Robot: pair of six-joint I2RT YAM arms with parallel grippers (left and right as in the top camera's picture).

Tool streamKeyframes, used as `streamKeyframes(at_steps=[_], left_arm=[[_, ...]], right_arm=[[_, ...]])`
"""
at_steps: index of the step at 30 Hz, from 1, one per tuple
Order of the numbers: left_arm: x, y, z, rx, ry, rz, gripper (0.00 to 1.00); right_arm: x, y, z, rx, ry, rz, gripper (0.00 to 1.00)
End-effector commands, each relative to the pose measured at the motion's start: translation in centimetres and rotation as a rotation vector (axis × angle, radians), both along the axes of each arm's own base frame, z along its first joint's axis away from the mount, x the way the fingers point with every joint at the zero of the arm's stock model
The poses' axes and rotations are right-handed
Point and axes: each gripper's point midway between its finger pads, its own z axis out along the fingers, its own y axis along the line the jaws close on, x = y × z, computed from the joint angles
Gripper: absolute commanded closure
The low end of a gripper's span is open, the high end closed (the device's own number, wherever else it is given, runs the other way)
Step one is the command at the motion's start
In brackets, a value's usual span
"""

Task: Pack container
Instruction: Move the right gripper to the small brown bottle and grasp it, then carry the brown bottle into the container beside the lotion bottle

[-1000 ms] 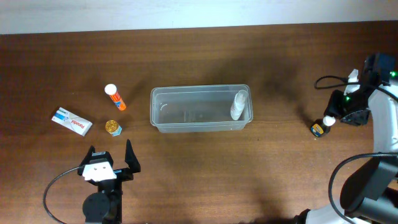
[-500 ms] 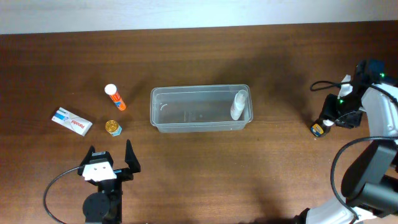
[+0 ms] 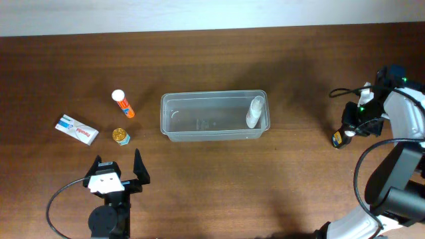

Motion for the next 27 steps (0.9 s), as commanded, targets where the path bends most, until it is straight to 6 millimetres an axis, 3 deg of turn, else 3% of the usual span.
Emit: streamKeyframes(at_steps=[1, 8, 18, 22, 27], left_arm=[[0.0, 0.1, -0.2, 0.016, 0.001, 0.004, 0.01], [0.0, 0.1, -0.2, 0.016, 0.001, 0.004, 0.01], [0.0, 0.1, -0.2, 0.016, 0.001, 0.004, 0.01], [0.0, 0.1, -0.2, 0.016, 0.001, 0.004, 0.01], [0.0, 0.1, -0.2, 0.016, 0.001, 0.004, 0.01]], right_arm=[[-0.1, 0.6, -0.4, 0.037, 0.004, 0.002, 0.88], [0.4, 0.7, 1.7, 0.050, -0.005, 0.004, 0.91], [2.2, 2.1, 10.2, 0.018, -0.085, 0.097, 0.91], [2.9, 4.7, 14.1, 0.003, -0.126, 0.197, 0.90], [3.5, 10.2, 18.1, -0.008, -0.185, 0.352, 0.89]])
